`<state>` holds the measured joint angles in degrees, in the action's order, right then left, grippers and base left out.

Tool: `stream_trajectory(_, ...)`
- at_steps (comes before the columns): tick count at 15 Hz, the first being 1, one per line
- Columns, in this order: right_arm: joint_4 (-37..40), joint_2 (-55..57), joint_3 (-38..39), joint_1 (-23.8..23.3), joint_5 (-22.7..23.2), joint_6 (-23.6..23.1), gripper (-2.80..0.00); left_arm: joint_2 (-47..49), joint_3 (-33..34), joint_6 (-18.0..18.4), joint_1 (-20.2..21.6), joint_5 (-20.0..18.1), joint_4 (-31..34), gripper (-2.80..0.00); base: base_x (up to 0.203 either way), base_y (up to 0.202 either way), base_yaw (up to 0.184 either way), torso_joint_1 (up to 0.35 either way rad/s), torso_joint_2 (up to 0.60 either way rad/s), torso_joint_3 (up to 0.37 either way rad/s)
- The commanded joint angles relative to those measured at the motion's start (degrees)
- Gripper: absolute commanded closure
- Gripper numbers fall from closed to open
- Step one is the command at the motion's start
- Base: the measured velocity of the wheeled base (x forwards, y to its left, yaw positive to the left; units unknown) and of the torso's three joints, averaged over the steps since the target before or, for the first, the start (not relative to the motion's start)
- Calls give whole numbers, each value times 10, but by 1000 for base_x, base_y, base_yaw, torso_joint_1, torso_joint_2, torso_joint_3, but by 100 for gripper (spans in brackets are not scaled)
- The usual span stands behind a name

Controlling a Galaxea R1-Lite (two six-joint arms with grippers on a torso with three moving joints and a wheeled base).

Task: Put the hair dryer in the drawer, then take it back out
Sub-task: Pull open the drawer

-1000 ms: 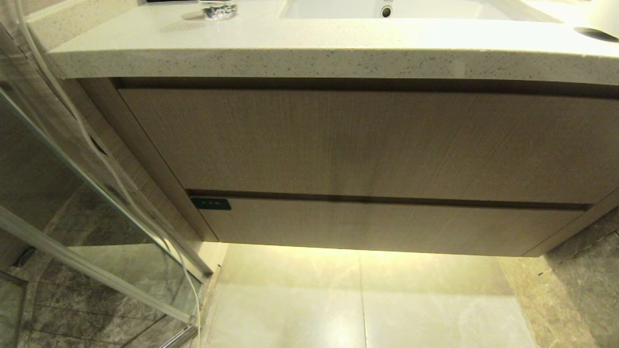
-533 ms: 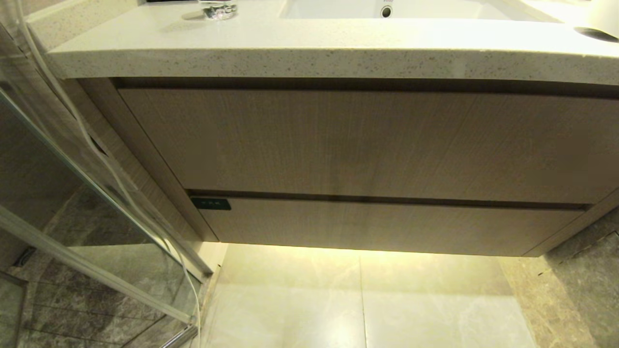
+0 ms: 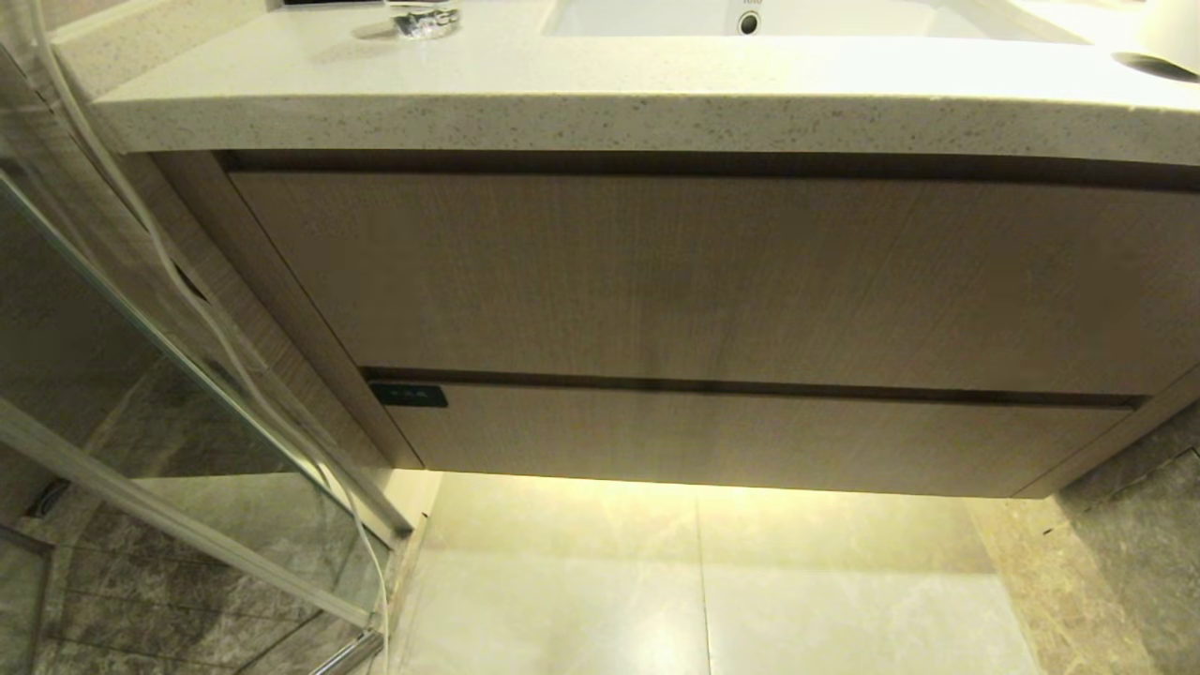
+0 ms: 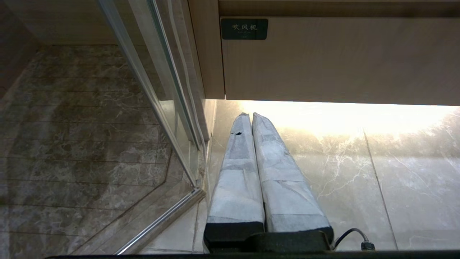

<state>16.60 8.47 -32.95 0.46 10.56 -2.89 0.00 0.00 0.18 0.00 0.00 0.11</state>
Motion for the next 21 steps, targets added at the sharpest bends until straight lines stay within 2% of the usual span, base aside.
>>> stream_trajectory(1,99,146,-202,1,44,-1,0,0,0,0,0,0,0,0,0,0,0,0,0,0)
stream_trajectory(3,223,228,-350,1,119,-2,0,0,0,0,0,0,0,0,0,0,0,0,0,0)
stream_trajectory(4,303,268,-414,1,174,-2,0,0,0,0,0,0,0,0,0,0,0,0,0,0)
stream_trajectory(5,398,306,-463,1,256,-3,0,0,0,0,0,0,0,0,0,0,0,0,0,0)
stream_trajectory(6,462,336,-487,2,327,-4,0,0,0,0,0,0,0,0,0,0,0,0,0,0)
stream_trajectory(7,507,359,-502,5,378,-6,0,0,0,0,0,0,0,0,0,0,0,0,0,0)
stream_trajectory(8,518,385,-503,12,410,-7,0,0,0,0,0,0,0,0,0,0,0,0,0,0)
stream_trajectory(10,536,435,-498,27,443,-8,0,0,0,0,0,0,0,0,0,0,0,0,0,0)
stream_trajectory(12,588,468,-494,95,433,-9,0,0,0,0,0,0,0,0,0,0,0,0,0,0)
stream_trajectory(13,606,499,-492,126,397,-11,0,0,0,0,0,0,0,0,0,0,0,0,0,0)
stream_trajectory(15,618,566,-488,138,347,-33,0,0,0,0,0,0,0,0,0,0,0,0,0,0)
stream_trajectory(16,616,597,-487,147,328,-65,0,0,0,0,0,0,0,0,0,0,0,0,0,0)
stream_trajectory(18,607,636,-482,165,258,-167,0,0,0,0,0,0,0,0,0,0,0,0,0,0)
stream_trajectory(19,604,642,-477,167,246,-226,0,0,0,0,0,0,0,0,0,0,0,0,0,0)
stream_trajectory(21,595,663,-458,167,205,-379,0,0,0,0,0,0,0,0,0,0,0,0,0,0)
